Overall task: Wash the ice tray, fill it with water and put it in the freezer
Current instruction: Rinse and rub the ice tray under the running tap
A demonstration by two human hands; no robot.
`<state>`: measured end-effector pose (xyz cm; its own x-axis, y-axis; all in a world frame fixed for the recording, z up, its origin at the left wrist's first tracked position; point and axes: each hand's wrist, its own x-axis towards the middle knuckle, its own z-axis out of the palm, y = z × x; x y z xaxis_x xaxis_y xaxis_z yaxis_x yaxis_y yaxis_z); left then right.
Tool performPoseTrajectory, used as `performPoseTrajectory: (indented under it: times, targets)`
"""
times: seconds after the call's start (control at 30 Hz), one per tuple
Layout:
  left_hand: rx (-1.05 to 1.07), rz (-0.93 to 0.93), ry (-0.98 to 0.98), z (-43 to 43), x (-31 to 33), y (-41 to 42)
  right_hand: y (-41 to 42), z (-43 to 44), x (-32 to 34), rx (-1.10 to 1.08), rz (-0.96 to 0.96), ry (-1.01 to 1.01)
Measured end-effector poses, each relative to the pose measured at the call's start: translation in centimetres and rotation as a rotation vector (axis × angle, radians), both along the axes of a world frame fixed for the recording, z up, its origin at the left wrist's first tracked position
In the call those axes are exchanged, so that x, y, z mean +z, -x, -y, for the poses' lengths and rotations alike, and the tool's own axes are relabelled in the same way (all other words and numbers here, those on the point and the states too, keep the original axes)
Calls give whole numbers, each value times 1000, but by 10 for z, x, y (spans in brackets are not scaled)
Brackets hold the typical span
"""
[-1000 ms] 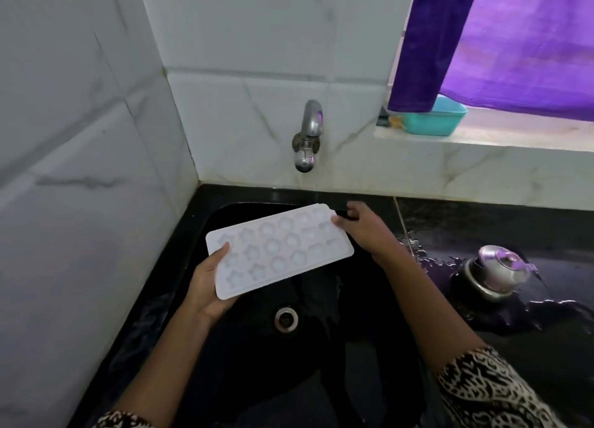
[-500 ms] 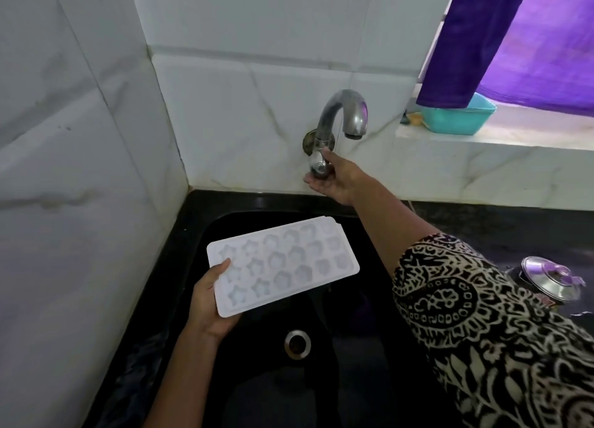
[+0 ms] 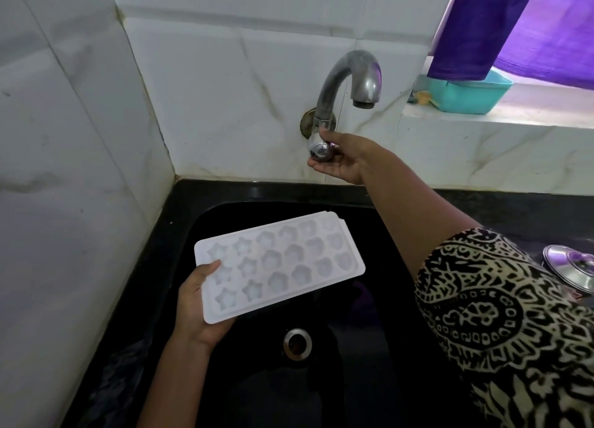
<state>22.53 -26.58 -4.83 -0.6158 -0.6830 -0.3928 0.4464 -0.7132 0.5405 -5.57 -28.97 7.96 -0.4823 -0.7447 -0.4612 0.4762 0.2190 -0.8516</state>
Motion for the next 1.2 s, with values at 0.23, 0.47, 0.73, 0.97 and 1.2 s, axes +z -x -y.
performPoseTrajectory:
  times: [0.23, 0.47, 0.73, 0.97, 1.2]
  targets:
    - [17, -9, 14, -2, -1, -2, -3, -2, 2, 12, -46, 2]
    - [24, 19, 18, -5, -4, -4, -3, -5, 7, 56, -93, -31]
    - [7, 1, 16, -3, -1, -6, -17, -52, -3, -71, -543, -89]
    - [-8, 1, 22, -9, -6, 6, -67, -132, -105, -117, -1166, -99]
    - [-48, -13, 33, -8, -5, 10, -72, -116, -121, 76, -1406, -322]
